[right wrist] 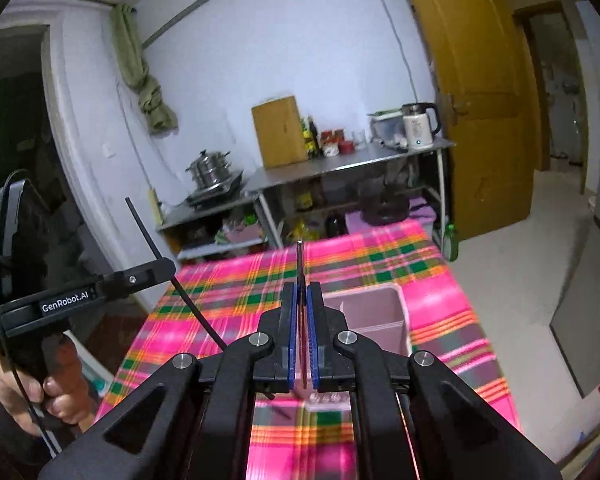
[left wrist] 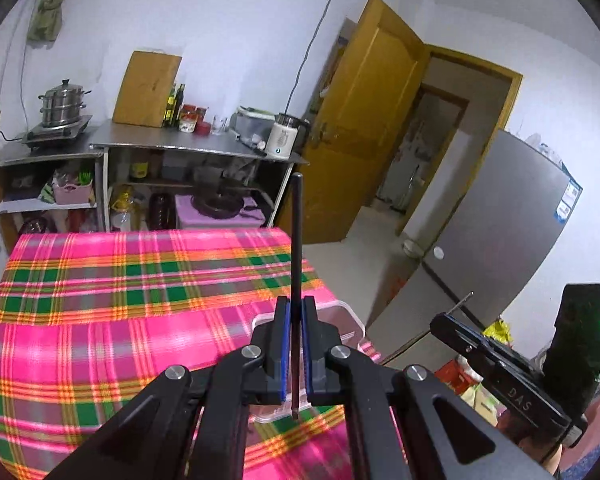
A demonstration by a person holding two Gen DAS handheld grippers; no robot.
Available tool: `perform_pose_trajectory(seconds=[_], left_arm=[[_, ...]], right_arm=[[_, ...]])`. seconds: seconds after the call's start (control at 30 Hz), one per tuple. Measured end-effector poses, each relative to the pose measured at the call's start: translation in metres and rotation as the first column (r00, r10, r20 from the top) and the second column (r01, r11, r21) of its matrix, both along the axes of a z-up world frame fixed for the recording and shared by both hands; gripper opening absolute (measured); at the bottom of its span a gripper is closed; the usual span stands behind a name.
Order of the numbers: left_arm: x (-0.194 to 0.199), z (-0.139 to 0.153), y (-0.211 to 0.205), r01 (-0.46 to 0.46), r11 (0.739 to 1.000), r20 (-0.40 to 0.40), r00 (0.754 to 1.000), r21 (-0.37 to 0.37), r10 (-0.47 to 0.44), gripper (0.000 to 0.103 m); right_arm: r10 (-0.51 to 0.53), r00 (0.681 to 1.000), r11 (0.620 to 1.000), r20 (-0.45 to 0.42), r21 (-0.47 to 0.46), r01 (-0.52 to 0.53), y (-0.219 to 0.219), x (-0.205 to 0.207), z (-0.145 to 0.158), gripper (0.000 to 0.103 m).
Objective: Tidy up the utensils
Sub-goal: 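Drop the metal utensil into the pink holder while the left tool drops its chopstick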
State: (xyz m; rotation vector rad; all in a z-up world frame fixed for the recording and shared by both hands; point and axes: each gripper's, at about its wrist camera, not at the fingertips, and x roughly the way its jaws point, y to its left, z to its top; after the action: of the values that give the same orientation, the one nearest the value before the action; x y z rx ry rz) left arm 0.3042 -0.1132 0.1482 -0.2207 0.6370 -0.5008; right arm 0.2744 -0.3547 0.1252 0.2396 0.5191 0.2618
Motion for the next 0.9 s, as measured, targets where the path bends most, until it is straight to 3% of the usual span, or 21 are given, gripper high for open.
perform_pose_trajectory(seconds=[0.2, 0.33, 0.57, 0.77, 0.9], left_arm=[[0.030, -0.006, -0.012, -0.017, 1.000, 0.003, 1.000, -0.003, 0.017, 0.005], [0.047, -0.029, -0.019, -0.017, 1.000, -0.036, 0.999, 0.012, 0.018, 0.005], [0.055, -0.064, -0.022, 0.002, 0.999, -0.082, 0.997, 0.047, 0.002, 0.005], [0.052, -0.071, -0.021, 0.023, 0.997, -0.087, 0.996, 0.067, -0.017, 0.007], [0.043, -0.065, -0.013, 0.015, 0.999, -0.066, 0.998, 0.047, -0.012, 0.016]], right_arm=[[-0.026, 1.000, 1.000, -0.006, 0.013, 0.026, -0.007, 0.026, -0.008, 0.005], [-0.024, 0.998, 0.999, -0.058, 0.019, 0.026, -0.005, 0.045, -0.030, 0.005], [-0.006, 0.987, 1.000, -0.161, 0.007, 0.007, 0.002, 0.063, -0.073, 0.005], [-0.007, 0.979, 1.000, -0.203, 0.003, 0.008, 0.004, 0.065, -0.086, 0.005], [-0.036, 0.984, 0.999, -0.174, -0.019, 0.033, 0.000, 0.057, -0.080, 0.022]])
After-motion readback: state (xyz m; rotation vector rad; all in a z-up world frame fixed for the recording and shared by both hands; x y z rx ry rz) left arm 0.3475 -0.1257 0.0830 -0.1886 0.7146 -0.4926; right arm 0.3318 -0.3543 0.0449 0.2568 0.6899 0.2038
